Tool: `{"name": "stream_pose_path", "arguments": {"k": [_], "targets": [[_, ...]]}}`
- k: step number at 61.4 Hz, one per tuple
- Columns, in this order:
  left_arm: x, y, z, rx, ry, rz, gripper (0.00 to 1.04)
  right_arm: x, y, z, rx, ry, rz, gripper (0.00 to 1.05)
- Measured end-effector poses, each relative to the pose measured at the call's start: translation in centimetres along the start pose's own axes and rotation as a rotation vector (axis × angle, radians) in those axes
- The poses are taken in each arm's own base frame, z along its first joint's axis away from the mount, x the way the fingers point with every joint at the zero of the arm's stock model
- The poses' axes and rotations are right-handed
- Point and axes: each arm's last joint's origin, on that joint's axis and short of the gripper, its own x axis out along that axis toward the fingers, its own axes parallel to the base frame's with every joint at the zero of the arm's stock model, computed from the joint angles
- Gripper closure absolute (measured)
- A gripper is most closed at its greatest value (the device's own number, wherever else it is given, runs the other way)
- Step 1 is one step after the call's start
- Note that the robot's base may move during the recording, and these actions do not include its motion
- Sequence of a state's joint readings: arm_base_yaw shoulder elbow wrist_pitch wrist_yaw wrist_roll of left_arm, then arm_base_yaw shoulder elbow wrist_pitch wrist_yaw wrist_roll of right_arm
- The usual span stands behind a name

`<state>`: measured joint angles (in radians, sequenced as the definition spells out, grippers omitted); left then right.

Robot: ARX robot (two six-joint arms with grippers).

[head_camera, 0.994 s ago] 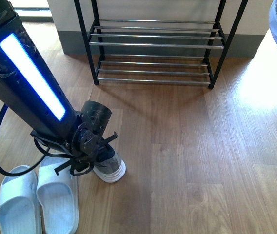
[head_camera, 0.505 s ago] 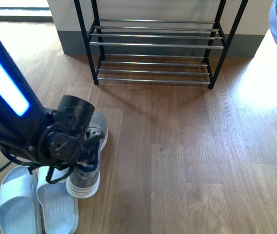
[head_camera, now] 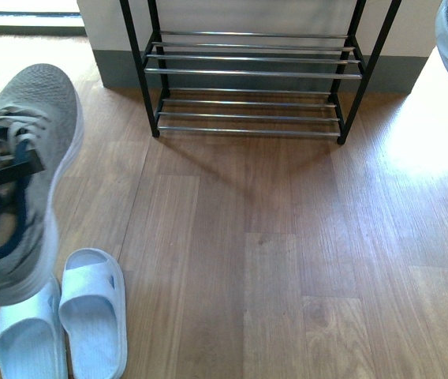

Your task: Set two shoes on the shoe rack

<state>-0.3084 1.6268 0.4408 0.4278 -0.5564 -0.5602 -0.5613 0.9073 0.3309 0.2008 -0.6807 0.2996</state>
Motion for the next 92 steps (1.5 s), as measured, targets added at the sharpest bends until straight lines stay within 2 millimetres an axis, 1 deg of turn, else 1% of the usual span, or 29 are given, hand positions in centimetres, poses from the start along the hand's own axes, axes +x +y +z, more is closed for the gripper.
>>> {"name": "stream_pose_path", "arguments": {"k": [2,6,17,23,27,32,92], "targets": [[-1.5,0.9,0.3,0.009,-0.020,0.016,1.03,0.0,0.0,0.0,0.000,0.000,0.000,1.03],[-3.6,2.1,0.9,0.026,-0.057,0.037,1.03,0.0,0.0,0.0,0.000,0.000,0.000,1.03],[-8.9,4.5,2.9,0.011,-0.185,0.066,1.03,0.0,0.0,0.0,0.000,0.000,0.000,1.03],[-11.0,5.5,3.3,-0.003,-0.238,0.077,1.03,0.0,0.0,0.0,0.000,0.000,0.000,1.03],[-11.9,6.0,3.4,0.001,-0.264,0.092,1.03,0.0,0.0,0.0,0.000,0.000,0.000,1.03],[-12.3,6.2,3.5,-0.001,-0.282,0.091,1.03,0.0,0.0,0.0,0.000,0.000,0.000,1.03],[-12.3,6.1,3.4,0.018,-0.274,0.081,1.03,0.0,0.0,0.0,0.000,0.000,0.000,1.03]]}}
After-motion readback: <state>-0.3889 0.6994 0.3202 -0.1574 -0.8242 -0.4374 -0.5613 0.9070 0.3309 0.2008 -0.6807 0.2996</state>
